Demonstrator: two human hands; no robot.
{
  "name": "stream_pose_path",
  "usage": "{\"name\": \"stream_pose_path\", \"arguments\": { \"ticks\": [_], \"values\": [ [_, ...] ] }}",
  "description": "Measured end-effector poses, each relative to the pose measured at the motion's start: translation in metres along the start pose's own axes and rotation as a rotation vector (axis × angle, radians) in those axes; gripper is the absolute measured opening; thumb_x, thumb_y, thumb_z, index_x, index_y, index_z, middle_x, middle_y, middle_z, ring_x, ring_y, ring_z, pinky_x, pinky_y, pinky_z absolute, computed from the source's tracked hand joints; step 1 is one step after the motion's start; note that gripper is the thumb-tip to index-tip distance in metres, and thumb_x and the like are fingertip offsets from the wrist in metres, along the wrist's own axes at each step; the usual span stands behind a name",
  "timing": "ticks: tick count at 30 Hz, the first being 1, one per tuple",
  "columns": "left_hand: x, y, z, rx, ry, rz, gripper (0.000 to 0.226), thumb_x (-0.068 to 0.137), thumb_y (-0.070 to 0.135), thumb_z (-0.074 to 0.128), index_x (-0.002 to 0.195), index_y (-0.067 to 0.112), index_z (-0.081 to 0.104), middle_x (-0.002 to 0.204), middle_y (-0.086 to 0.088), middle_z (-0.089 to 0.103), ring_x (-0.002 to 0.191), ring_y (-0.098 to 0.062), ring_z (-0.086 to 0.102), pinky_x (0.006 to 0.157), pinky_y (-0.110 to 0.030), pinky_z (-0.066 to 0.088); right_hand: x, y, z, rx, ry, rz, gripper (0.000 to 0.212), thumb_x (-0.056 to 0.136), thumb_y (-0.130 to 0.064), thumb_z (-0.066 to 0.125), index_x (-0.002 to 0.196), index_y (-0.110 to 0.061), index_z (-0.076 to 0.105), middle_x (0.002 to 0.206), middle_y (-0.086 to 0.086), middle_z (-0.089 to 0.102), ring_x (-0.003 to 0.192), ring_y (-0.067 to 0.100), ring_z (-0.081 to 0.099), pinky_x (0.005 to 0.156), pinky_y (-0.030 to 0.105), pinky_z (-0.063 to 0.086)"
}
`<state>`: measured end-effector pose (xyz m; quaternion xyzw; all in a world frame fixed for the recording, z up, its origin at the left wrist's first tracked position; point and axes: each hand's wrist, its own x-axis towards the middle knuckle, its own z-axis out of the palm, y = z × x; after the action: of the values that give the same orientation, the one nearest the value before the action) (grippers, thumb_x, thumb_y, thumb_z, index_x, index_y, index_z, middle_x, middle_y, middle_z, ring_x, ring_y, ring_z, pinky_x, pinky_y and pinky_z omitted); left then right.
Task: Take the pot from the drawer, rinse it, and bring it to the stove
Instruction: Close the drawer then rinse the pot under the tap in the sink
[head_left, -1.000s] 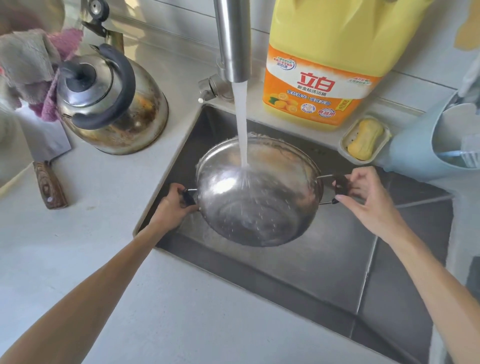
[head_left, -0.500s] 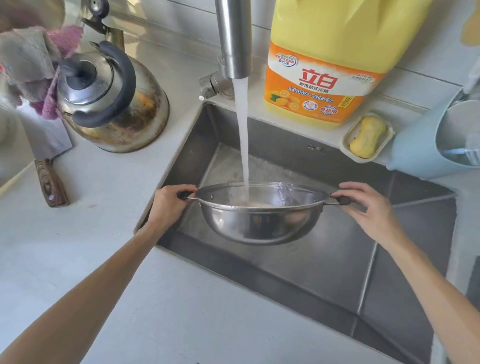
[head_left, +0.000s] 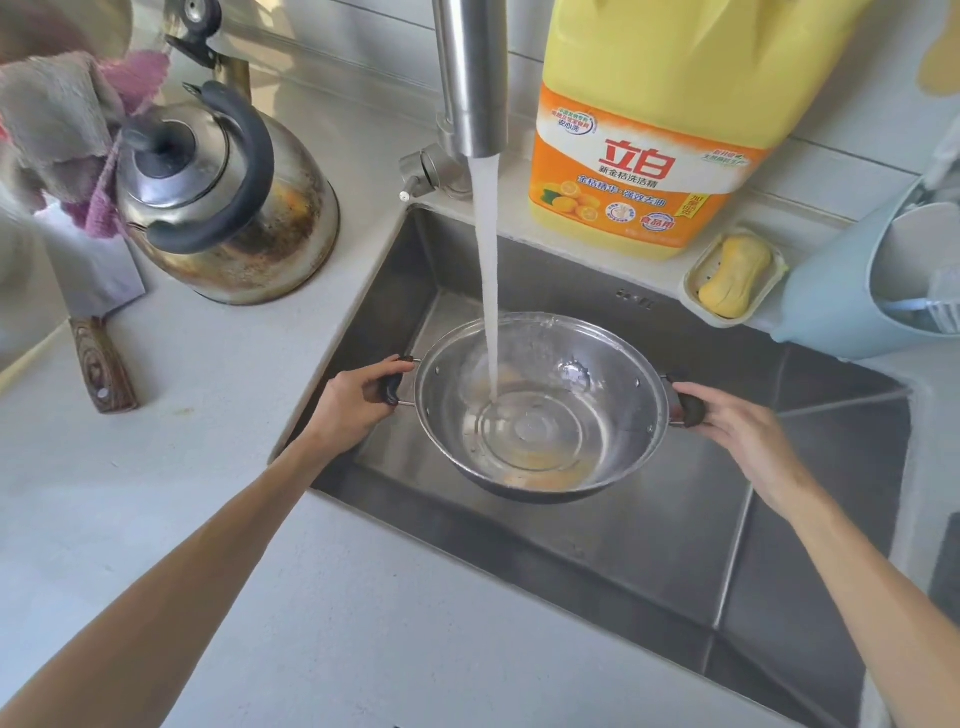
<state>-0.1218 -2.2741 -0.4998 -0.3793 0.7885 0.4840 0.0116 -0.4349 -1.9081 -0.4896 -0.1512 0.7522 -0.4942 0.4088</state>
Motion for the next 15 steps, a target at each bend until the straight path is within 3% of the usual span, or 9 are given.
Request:
{"name": "stream_pose_path", "arguments": {
  "ticks": [3, 8, 13, 15],
  "values": [
    [-0.005, 0.000, -0.001, -0.103, -0.104, 0.005, 0.065, 0.081, -0.024, 0.059, 0.132, 0.017, 0.068, 0.137, 0.001, 0.067, 0.130, 0.005, 0.058, 0.117, -0.022, 0.040, -0.001, 0.004, -0.002, 0.082, 0.059, 0.006, 0.033, 0.103, -0.012, 0.047, 0.123, -0.016, 0.073, 0.109, 0.011, 0.079, 0.108, 0.025, 0.072, 0.099, 0.032, 0.054],
    [-0.011, -0.001, -0.006, -0.275, -0.175, 0.015, 0.059, 0.084, -0.024, 0.061, 0.137, 0.004, 0.065, 0.132, 0.006, 0.072, 0.122, -0.004, 0.067, 0.101, -0.015, 0.050, -0.004, 0.006, -0.008, 0.076, 0.055, 0.004, 0.023, 0.099, -0.021, 0.063, 0.119, -0.023, 0.073, 0.106, 0.018, 0.077, 0.096, 0.024, 0.070, 0.089, 0.026, 0.058],
    [-0.013, -0.004, -0.011, -0.325, -0.205, -0.011, 0.048, 0.089, 0.001, 0.076, 0.134, 0.016, 0.069, 0.128, 0.013, 0.074, 0.122, 0.000, 0.066, 0.097, -0.007, 0.047, -0.010, 0.004, -0.009, 0.065, 0.047, 0.072, 0.032, 0.091, -0.030, 0.068, 0.123, -0.029, 0.069, 0.101, 0.008, 0.078, 0.086, 0.015, 0.065, 0.078, 0.021, 0.054],
    [-0.010, -0.005, -0.008, -0.286, -0.200, -0.028, 0.046, 0.088, 0.006, 0.079, 0.132, 0.017, 0.070, 0.125, 0.014, 0.075, 0.121, 0.001, 0.067, 0.101, -0.008, 0.047, -0.010, 0.006, -0.007, 0.033, 0.042, 0.079, 0.030, 0.096, -0.024, 0.066, 0.125, -0.028, 0.068, 0.104, 0.009, 0.078, 0.088, 0.014, 0.065, 0.078, 0.021, 0.053]
  ]
}}
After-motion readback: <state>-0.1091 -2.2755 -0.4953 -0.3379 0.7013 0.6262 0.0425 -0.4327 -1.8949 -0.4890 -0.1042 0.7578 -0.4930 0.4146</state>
